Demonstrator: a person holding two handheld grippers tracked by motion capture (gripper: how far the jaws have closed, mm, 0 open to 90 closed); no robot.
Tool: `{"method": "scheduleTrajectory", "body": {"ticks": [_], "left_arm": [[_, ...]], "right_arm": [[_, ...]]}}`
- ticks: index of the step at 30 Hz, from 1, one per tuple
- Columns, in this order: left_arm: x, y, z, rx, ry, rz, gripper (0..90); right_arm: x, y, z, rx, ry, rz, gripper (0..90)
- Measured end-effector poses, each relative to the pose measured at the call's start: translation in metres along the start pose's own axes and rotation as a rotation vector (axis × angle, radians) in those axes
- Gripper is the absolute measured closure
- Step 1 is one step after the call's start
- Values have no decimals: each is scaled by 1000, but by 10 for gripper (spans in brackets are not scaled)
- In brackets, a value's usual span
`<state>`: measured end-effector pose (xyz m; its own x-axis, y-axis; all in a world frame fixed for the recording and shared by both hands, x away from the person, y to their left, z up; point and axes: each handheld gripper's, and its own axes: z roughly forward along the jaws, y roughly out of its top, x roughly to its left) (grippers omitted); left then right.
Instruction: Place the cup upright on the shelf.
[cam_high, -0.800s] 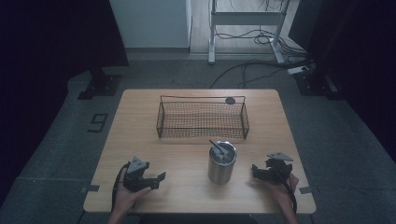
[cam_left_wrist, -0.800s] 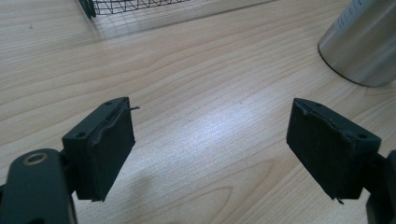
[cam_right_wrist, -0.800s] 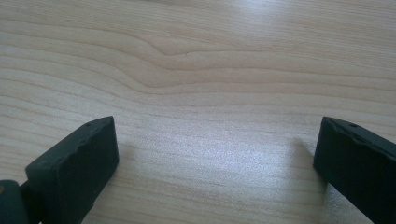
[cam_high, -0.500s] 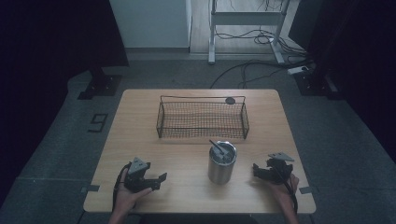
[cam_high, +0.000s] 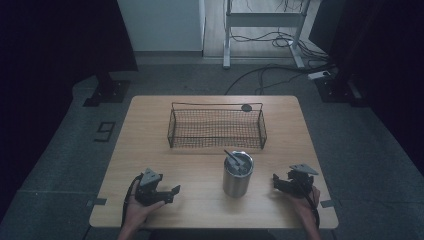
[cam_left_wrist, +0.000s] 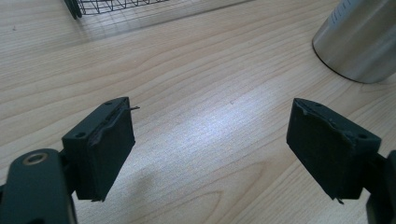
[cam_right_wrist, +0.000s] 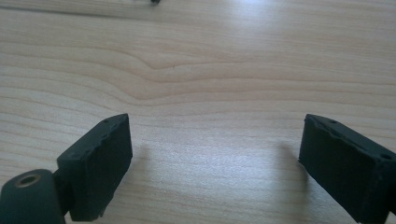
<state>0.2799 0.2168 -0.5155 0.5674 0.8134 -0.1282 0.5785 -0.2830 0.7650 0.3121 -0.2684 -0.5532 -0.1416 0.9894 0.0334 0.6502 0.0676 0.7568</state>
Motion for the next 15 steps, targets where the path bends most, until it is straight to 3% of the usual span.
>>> {"method": "scheduleTrajectory", "body": {"ticks": [8, 15], "left_arm": [[1, -1, 1, 3, 5, -4, 154], [0, -1, 2, 5, 1, -1, 153]], "right_arm": [[3, 6, -15, -71, 48, 19, 126], [15, 13, -35, -126, 102, -9, 129]]}}
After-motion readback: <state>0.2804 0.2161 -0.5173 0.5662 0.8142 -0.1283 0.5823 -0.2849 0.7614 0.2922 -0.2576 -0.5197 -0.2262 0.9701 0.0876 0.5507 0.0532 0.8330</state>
